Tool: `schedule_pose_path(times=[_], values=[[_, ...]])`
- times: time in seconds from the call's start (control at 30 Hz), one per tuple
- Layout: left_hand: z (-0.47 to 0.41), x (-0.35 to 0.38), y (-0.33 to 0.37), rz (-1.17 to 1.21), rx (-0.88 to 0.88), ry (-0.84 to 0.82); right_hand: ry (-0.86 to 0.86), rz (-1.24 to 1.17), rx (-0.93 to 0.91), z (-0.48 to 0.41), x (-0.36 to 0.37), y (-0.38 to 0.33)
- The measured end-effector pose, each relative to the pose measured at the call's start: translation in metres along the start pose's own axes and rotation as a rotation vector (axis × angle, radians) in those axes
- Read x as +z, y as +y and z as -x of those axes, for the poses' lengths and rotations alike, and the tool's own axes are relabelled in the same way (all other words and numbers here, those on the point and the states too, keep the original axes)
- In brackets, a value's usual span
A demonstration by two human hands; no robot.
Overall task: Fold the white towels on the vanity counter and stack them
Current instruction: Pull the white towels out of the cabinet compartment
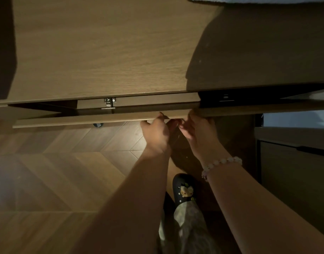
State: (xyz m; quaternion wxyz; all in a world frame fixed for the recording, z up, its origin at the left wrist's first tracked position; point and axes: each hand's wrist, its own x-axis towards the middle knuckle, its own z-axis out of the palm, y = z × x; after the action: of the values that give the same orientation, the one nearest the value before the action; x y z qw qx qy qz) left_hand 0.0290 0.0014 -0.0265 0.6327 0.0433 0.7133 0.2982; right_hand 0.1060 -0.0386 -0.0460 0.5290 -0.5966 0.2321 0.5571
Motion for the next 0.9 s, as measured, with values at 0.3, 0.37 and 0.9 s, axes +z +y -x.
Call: schedule_pose_path(times=[0.3, 0.37, 0.9], values=[[0.003, -0.031, -0.035, 0.049, -0.089, 0.068, -0.055, -0.054, 0.037, 0.016, -0.034, 0.029], [0.006, -0.041, -0.045, 0.047, -0.073, 0.049, -0.038, -0.054, 0.043, 0.018, -0.043, 0.04], [-0.07, -0.114, -0.138, -0.191, -0.333, -0.04, 0.218, -0.037, 0.278, -0.029, -0.107, 0.127]])
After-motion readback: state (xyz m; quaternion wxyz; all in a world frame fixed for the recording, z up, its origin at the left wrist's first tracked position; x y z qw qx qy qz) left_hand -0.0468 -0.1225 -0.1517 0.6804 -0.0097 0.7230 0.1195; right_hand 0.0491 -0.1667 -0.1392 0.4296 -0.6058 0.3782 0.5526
